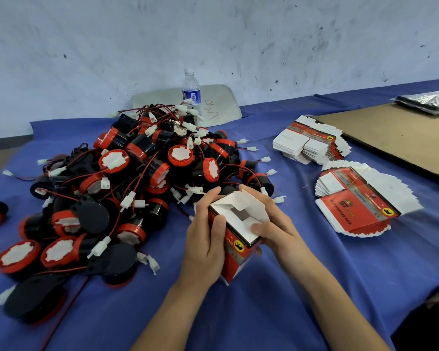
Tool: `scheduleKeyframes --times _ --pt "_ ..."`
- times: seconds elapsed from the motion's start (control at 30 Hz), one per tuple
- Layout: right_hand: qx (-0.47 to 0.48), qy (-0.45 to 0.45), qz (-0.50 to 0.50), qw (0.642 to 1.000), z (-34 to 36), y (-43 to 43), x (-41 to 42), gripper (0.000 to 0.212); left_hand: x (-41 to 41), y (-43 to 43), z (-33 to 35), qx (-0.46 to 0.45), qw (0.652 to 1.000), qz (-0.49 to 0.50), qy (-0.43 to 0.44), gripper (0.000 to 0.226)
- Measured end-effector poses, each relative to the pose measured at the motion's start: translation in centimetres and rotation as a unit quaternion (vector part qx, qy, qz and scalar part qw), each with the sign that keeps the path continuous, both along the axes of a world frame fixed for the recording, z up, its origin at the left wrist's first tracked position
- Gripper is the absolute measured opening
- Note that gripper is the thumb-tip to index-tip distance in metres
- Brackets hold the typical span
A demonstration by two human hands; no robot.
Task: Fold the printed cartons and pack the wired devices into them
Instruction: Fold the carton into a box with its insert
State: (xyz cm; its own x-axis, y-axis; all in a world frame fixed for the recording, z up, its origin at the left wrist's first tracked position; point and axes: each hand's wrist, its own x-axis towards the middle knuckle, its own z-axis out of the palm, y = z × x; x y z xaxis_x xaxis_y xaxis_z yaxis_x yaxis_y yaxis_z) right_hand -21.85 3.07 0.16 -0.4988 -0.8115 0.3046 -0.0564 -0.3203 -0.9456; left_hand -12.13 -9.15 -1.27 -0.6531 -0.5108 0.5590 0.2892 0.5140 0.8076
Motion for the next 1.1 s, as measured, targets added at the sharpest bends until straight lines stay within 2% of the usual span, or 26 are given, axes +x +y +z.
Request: scheduleKeyframes --times 0.2,0.33,0.47,0.57,0.67,0.77,0.83,0.9,0.97,1.1 --pt "0.010 0.014 -0.070 0.997 0.1 -0.1 0.0 0.044 0.1 0.3 0.7 -0.018 0.997 -0.065 -0.048 0.112" --pt "-0.009 0.020 -0.076 0.997 0.7 0.2 0.4 0.029 0.3 0.6 0.7 -0.014 0.994 -0.077 -0.072 0.134" --pt "0.007 0.014 -0.091 0.996 0.8 0.0 0.6 0.030 0.3 1.0 0.6 -0.023 0.995 -0.058 -0.075 0.127" --pt "0.001 -0.001 -0.099 0.995 0.5 0.0 0.4 0.019 0.1 1.1 0.5 -0.029 0.996 -0.052 -0.070 0.123" --pt "-0.043 0.015 -0.122 0.991 0.6 -0.1 0.4 0.027 -0.4 1.1 0.1 -0.011 0.997 -0.049 -0.065 0.128" --pt "-0.066 0.030 -0.133 0.988 0.5 -0.4 0.3 0.046 -1.0 1.1 0.1 0.014 0.997 -0.028 -0.072 0.129" --pt "-0.053 0.013 -0.134 0.989 0.4 -0.5 0.3 0.055 -1.0 1.2 0.2 -0.032 0.997 0.007 -0.064 0.117" --pt "-0.044 -0.021 -0.127 0.991 0.4 -0.5 0.2 0.058 -1.0 1.1 0.3 -0.137 0.987 0.070 -0.046 0.099" --pt "-0.041 -0.035 -0.126 0.991 0.3 -0.5 0.2 0.058 -1.0 1.2 0.4 -0.201 0.974 0.102 -0.021 0.088" --pt "-0.036 0.007 -0.154 0.987 0.4 -0.5 0.4 0.047 -1.2 1.3 0.6 -0.213 0.971 0.105 -0.018 0.081"
